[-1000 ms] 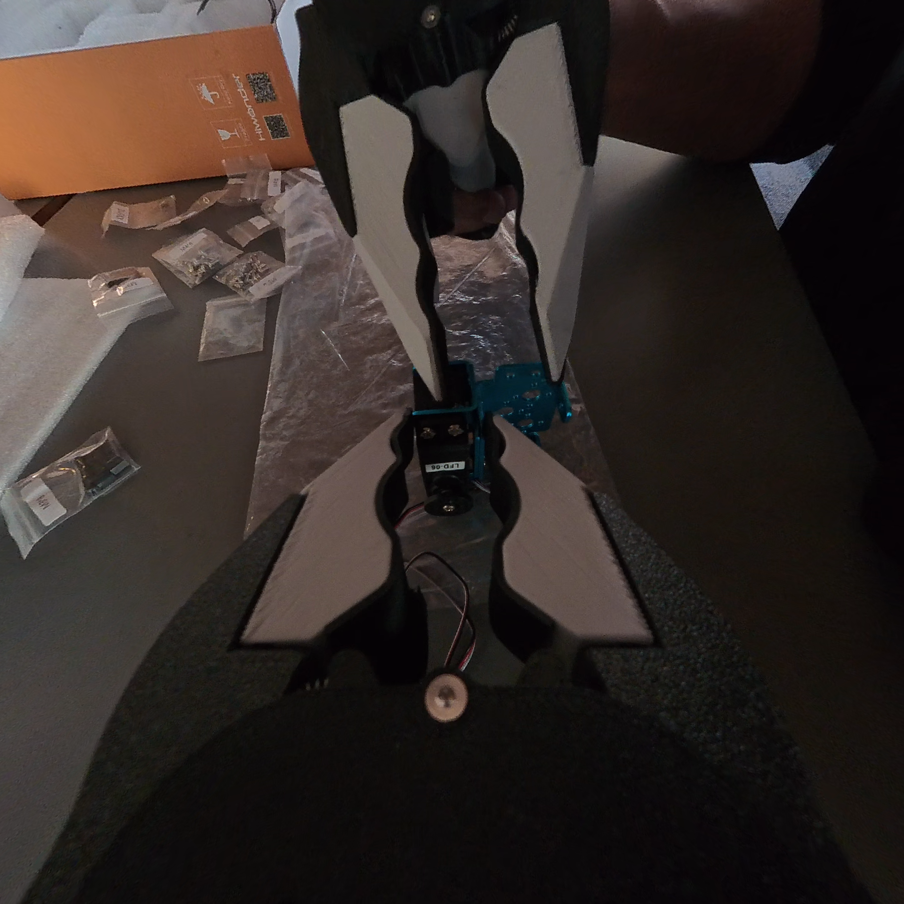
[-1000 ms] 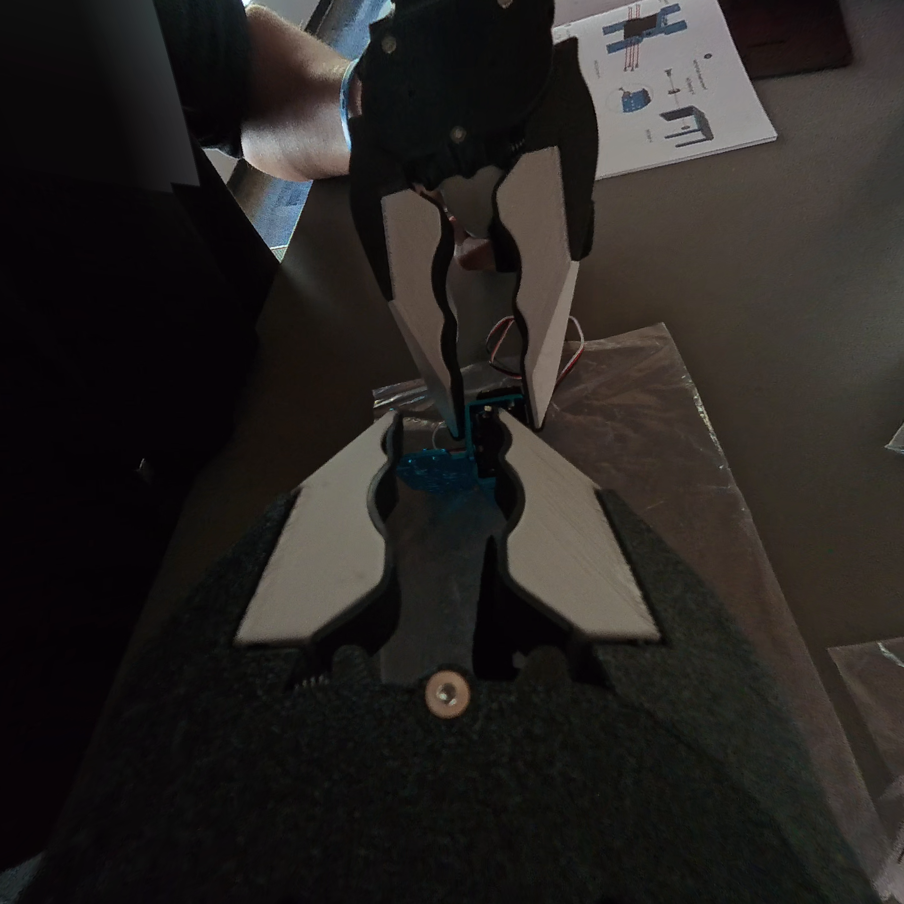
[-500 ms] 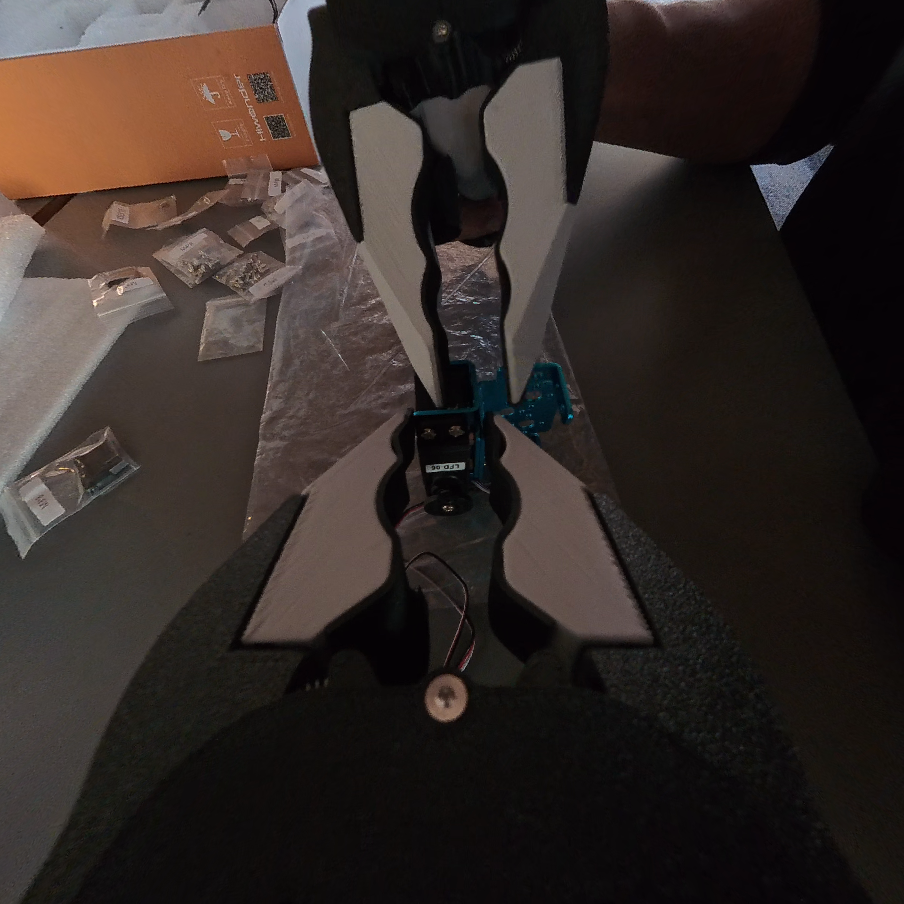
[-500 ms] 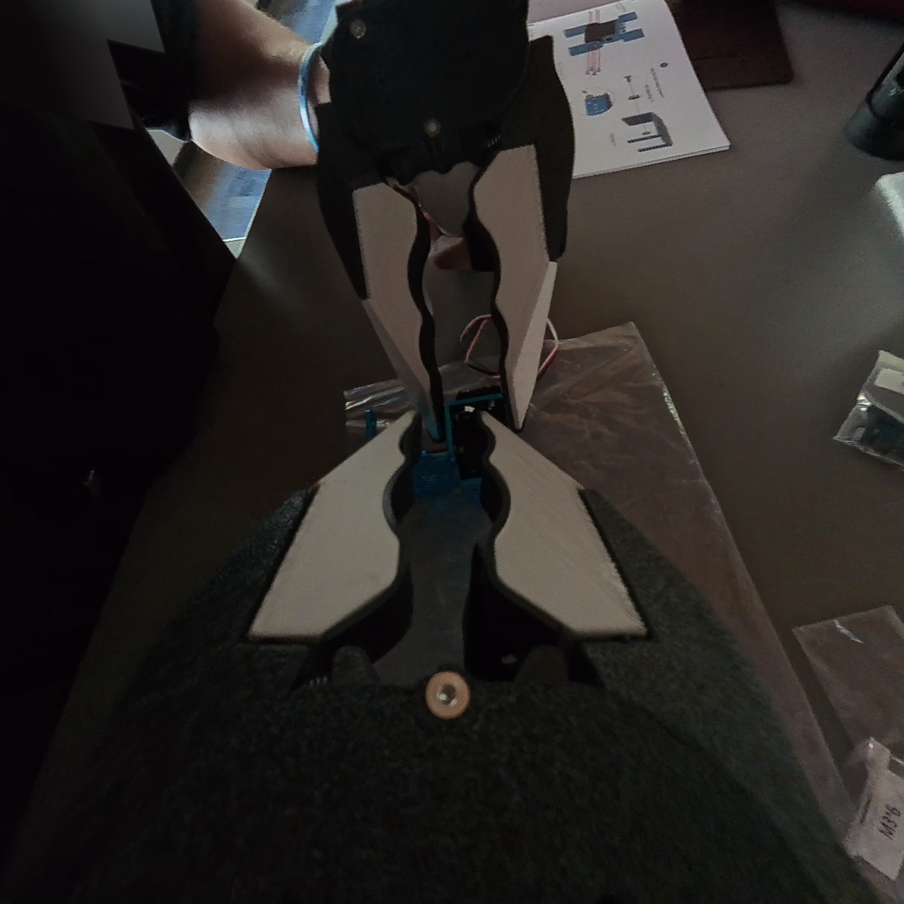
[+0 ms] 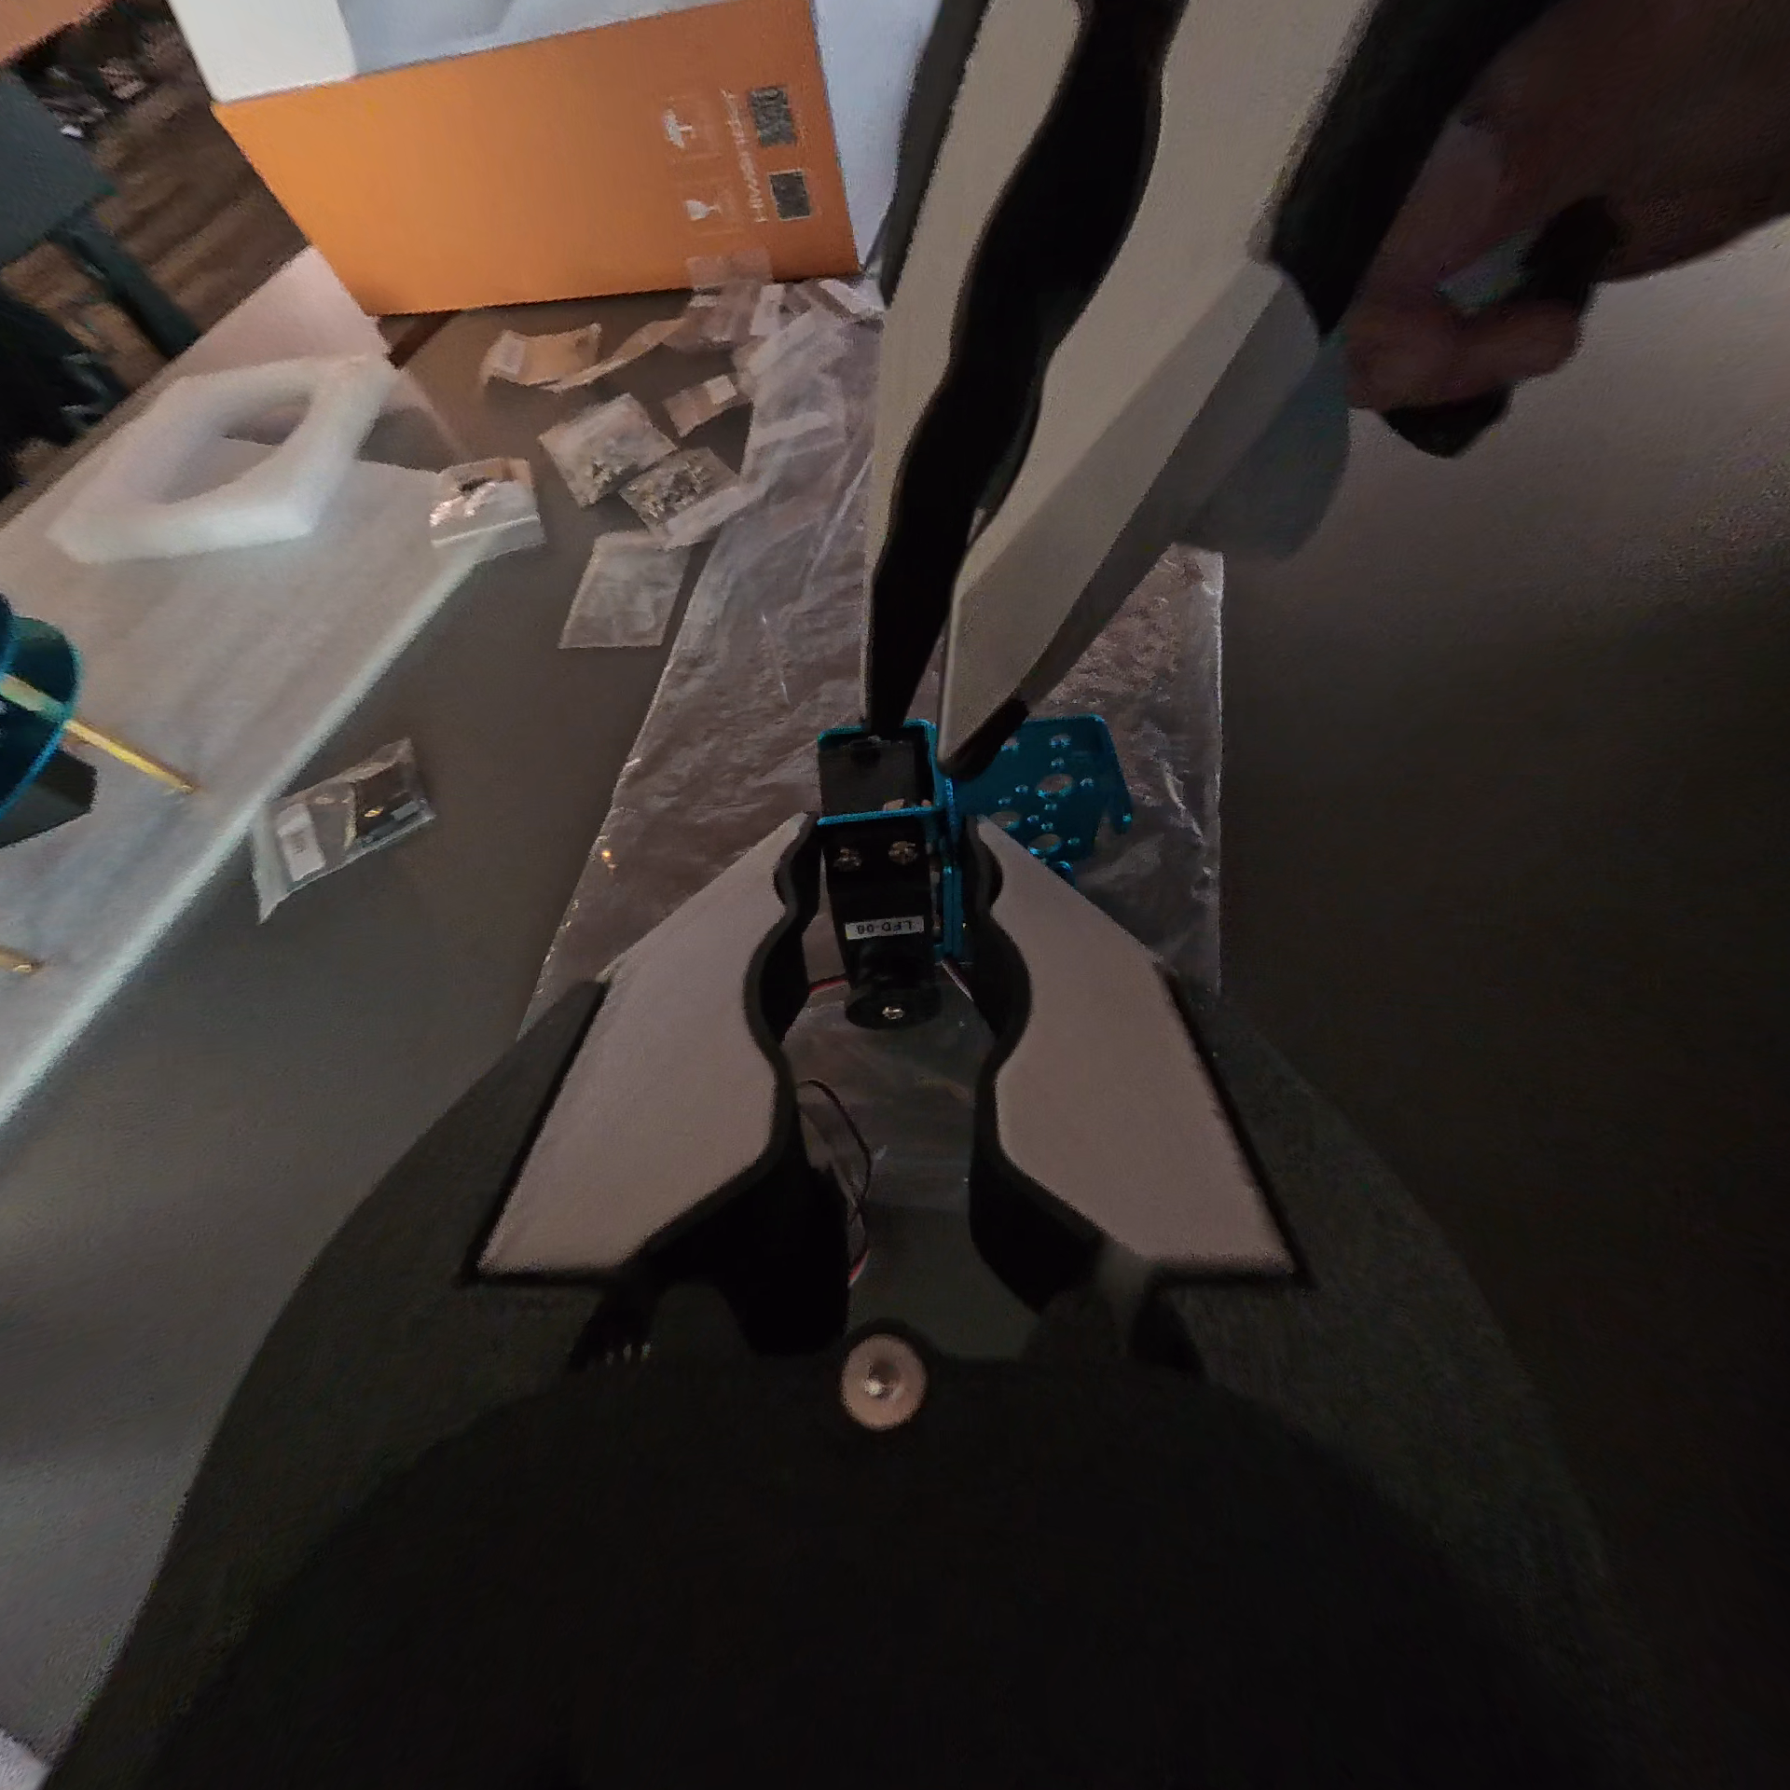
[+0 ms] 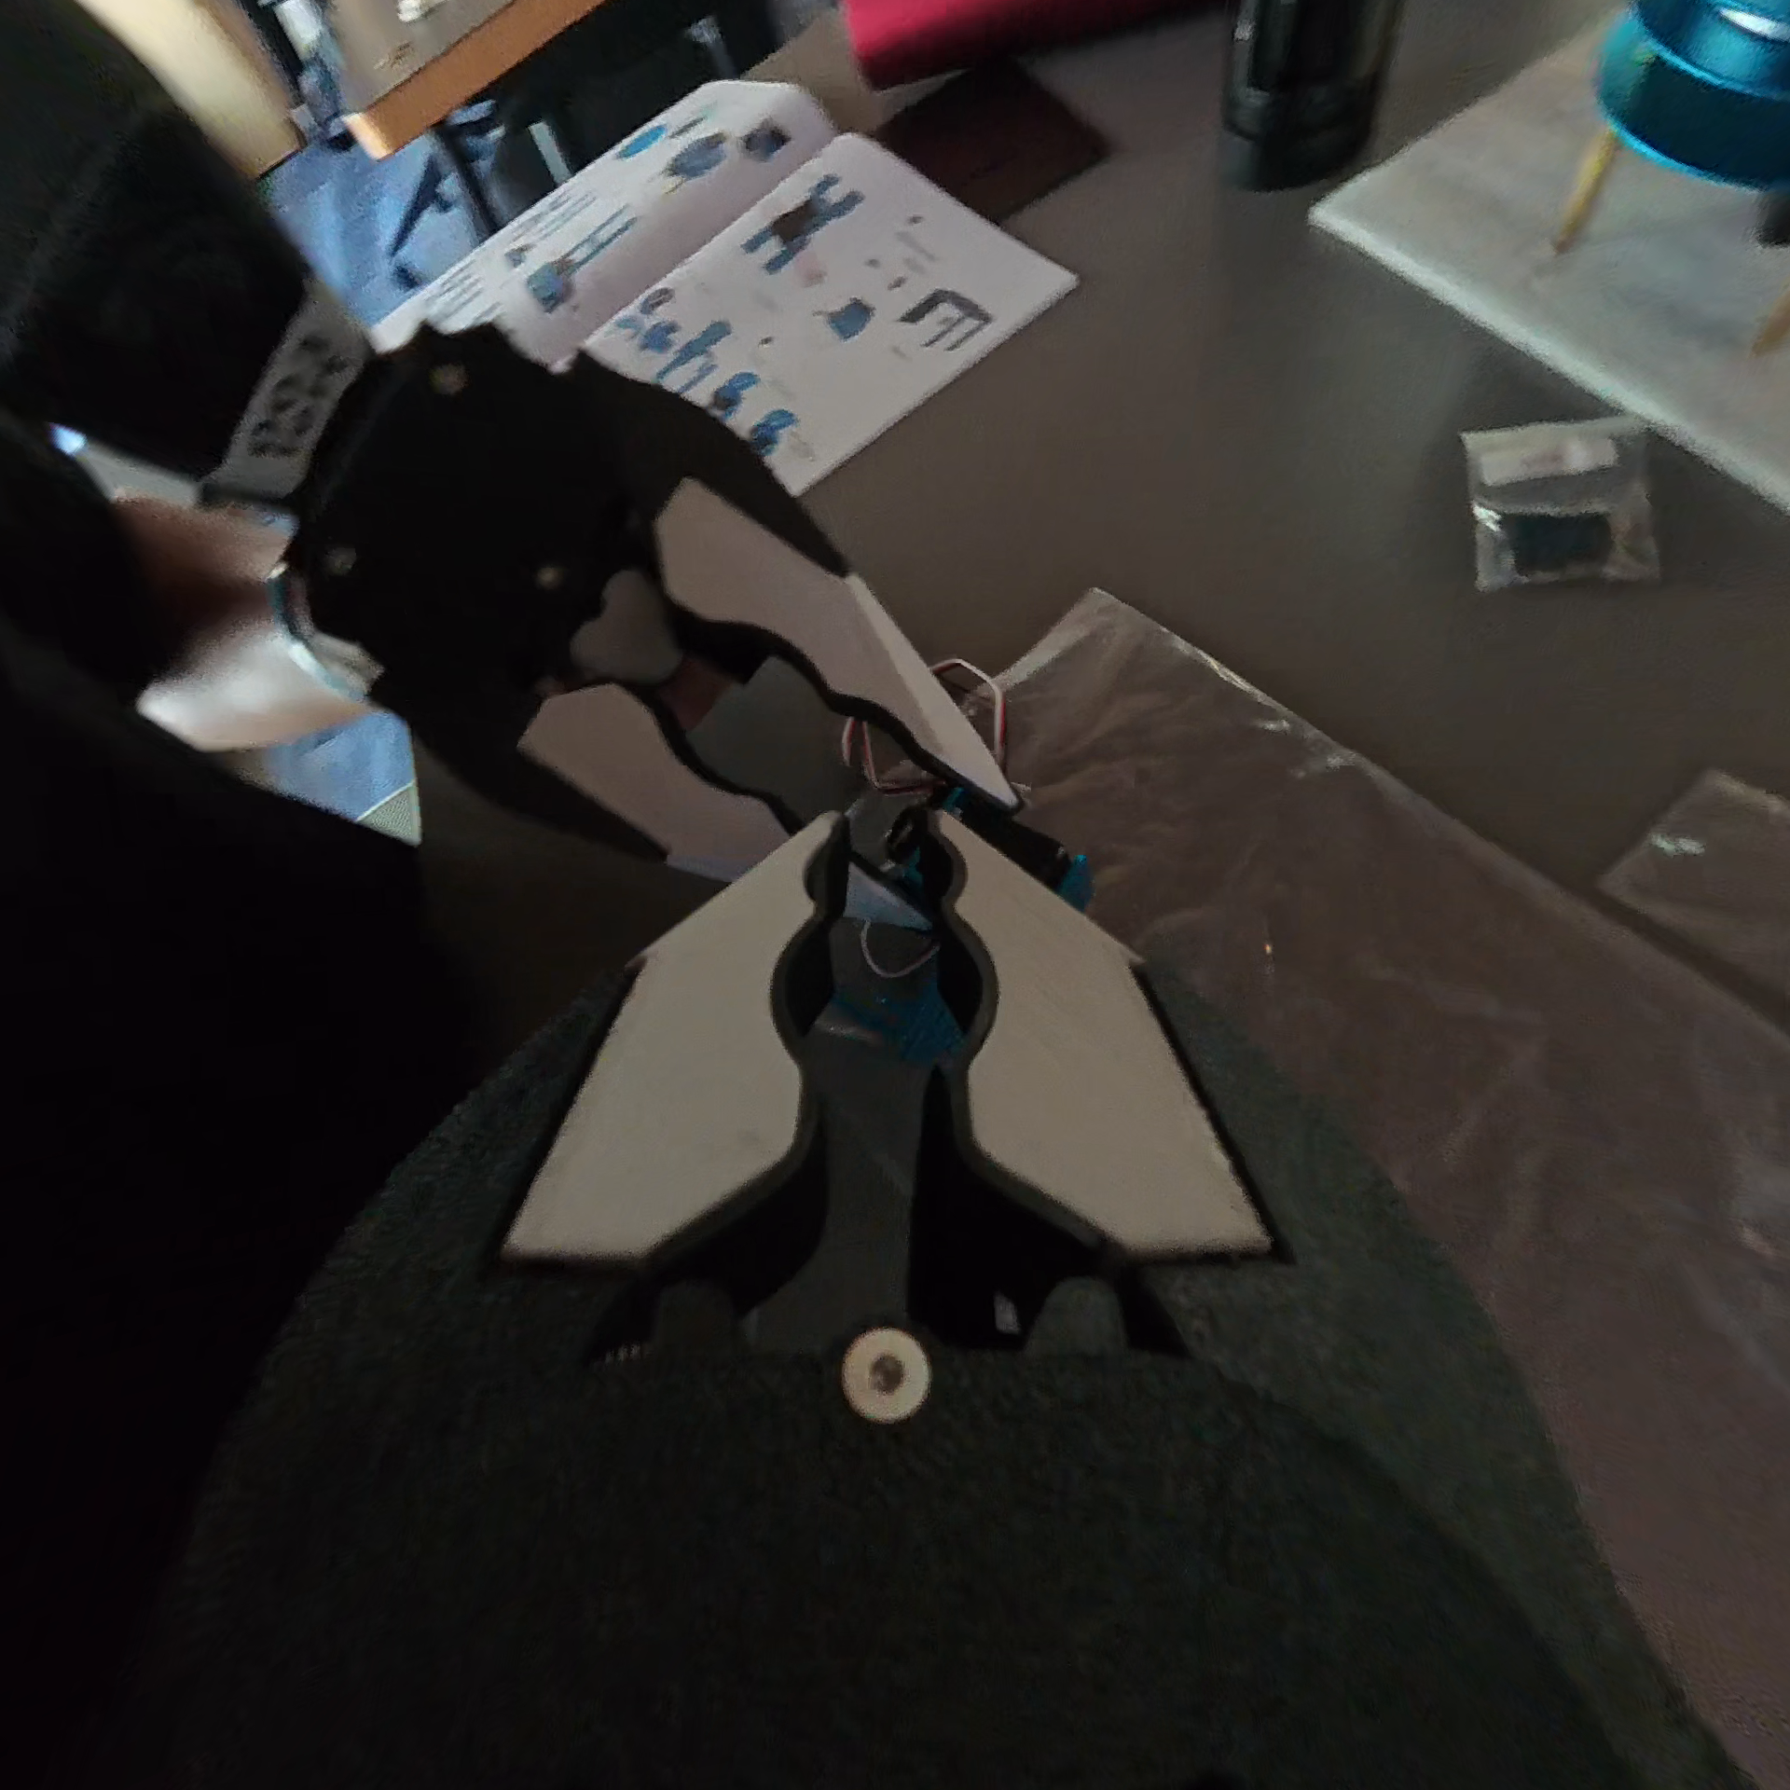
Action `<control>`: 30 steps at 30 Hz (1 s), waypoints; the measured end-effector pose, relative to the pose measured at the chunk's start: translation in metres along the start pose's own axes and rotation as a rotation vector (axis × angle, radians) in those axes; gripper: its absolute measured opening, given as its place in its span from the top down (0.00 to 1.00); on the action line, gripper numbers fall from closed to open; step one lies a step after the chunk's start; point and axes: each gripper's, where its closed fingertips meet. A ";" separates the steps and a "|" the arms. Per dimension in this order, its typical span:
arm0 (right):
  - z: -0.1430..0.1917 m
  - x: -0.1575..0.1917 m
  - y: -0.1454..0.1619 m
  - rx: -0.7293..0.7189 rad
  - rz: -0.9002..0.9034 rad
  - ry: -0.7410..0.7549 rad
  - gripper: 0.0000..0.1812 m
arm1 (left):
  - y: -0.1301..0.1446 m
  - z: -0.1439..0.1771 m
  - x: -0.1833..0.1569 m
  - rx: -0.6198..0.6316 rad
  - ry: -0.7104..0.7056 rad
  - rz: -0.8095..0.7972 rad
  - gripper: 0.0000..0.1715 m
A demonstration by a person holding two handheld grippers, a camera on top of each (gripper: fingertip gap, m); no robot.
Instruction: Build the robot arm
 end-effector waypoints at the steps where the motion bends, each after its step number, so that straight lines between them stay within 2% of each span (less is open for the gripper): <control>1: 0.000 -0.003 0.003 0.004 -0.021 0.052 0.93 | -0.001 0.001 -0.001 0.001 -0.033 -0.015 0.84; 4: -0.003 -0.007 0.013 0.033 -0.041 0.170 0.93 | -0.004 0.001 -0.006 -0.005 -0.115 -0.045 0.84; 14: -0.007 -0.003 0.020 0.098 -0.007 0.290 0.95 | -0.003 0.001 -0.007 0.020 -0.197 -0.004 0.84; 30: -0.005 -0.001 0.023 0.133 0.043 0.230 0.97 | -0.005 0.001 -0.009 0.000 -0.234 -0.024 0.85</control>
Point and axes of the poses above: each gripper's, where its closed fingertips meet, z back along the fingers, y out of its underside, x = y × z across the jaws, and after that the axes turned 1 degree about z, right-handed
